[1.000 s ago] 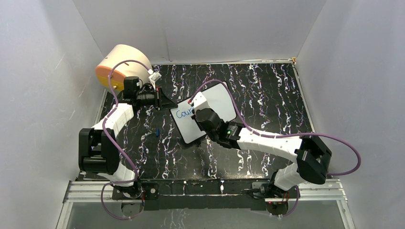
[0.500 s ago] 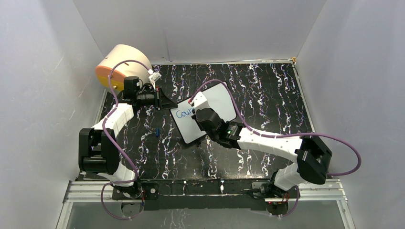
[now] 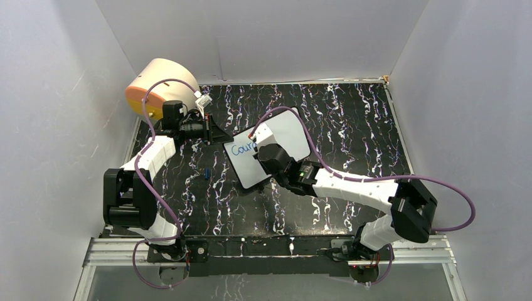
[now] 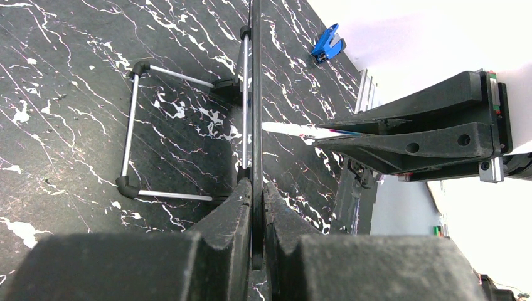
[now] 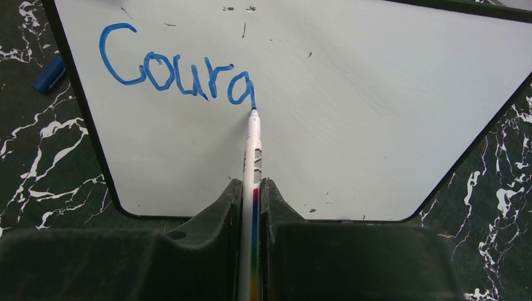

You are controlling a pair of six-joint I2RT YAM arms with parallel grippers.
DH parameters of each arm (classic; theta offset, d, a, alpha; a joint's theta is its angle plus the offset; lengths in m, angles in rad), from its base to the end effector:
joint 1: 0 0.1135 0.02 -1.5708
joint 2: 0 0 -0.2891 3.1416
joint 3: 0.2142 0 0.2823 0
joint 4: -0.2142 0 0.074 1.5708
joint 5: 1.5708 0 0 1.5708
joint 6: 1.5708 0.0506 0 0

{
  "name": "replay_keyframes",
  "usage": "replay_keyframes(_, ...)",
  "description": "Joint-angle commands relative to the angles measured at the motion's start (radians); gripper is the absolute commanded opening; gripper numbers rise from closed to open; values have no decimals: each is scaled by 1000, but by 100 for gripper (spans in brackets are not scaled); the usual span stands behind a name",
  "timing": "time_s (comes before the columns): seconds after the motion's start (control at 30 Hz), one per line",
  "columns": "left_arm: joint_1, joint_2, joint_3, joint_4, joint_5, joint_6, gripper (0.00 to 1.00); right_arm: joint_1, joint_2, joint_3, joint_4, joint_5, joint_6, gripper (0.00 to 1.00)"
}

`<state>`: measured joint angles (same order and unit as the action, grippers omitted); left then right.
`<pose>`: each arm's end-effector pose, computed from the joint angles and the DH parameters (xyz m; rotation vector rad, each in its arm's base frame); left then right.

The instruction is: Write a sentence on the whiteboard

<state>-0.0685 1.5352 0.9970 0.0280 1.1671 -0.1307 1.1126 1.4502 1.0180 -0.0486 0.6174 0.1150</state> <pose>0.3552 -0.0710 0.2667 0.6564 1.8659 -1.3194 0.1869 0.3126 0.2861 -0.5942 1.8691 0.1704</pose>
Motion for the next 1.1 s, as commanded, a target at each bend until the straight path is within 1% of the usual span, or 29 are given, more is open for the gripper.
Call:
replay_keyframes(0.0, -8, 16, 4, -58, -29, 30, 0, -7, -34, 0, 7, 20, 15, 0)
replay_keyframes(0.4, -8, 16, 6, -62, -32, 32, 0, -15, -91, -15, 41, 56, -9, 0)
replay_keyframes(0.57, -8, 16, 7, -64, -32, 33, 0, -22, -89, -17, 79, 54, -16, 0)
replay_keyframes(1.07, -8, 17, 8, -68, -27, 35, 0, -33, -59, -3, 104, 41, -28, 0)
